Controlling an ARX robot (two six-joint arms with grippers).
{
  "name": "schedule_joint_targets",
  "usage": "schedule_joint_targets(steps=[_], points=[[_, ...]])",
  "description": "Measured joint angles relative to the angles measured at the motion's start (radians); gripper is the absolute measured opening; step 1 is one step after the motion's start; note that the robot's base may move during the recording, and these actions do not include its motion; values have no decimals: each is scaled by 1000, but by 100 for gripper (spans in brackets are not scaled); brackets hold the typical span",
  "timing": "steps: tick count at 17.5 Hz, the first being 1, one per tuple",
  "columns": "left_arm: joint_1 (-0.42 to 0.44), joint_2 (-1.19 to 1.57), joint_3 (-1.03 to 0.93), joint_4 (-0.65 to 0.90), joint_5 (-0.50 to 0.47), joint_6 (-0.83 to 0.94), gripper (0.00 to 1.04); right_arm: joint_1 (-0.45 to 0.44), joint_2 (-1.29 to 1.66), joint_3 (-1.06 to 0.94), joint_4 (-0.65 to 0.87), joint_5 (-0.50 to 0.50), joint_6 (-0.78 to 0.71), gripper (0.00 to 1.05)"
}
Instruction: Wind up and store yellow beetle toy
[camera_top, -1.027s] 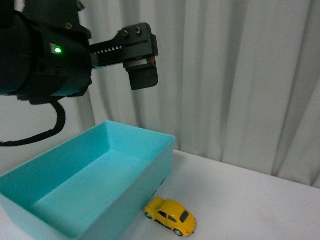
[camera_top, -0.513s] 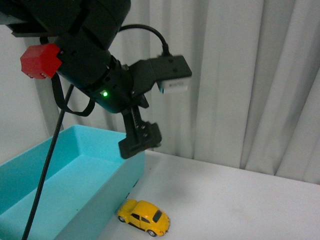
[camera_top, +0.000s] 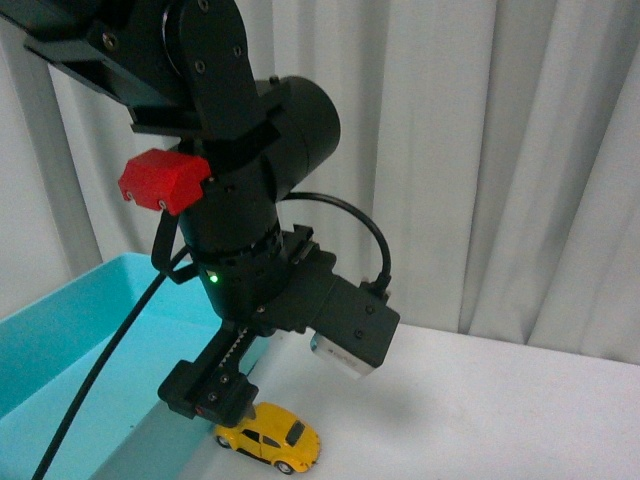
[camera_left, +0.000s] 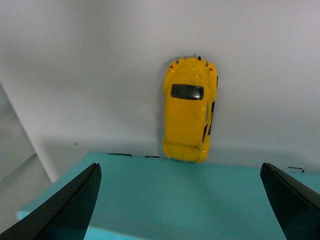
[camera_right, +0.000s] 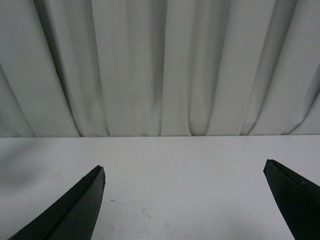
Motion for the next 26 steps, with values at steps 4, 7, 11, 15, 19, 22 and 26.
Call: schedule_joint_targets(steps=[4, 7, 11, 15, 19, 22, 26], points=[[0, 67, -23, 25, -49, -212, 98, 0, 0, 0, 0, 0, 0, 98], [-9, 109, -36, 51, -54, -310, 98, 0, 0, 0, 0, 0, 0, 98], [-8, 167, -42, 109, -56, -353, 98, 0, 0, 0, 0, 0, 0, 98], [9, 221, -40, 166, -51, -327, 98, 0, 0, 0, 0, 0, 0, 98], [21, 272, -15, 218, -28, -198, 57, 0, 0, 0, 0, 0, 0, 98], [22, 269, -13, 220, -35, -204, 43, 0, 0, 0, 0, 0, 0, 98], [-13, 245, -13, 201, 29, -45, 41, 0, 0, 0, 0, 0, 0, 98]])
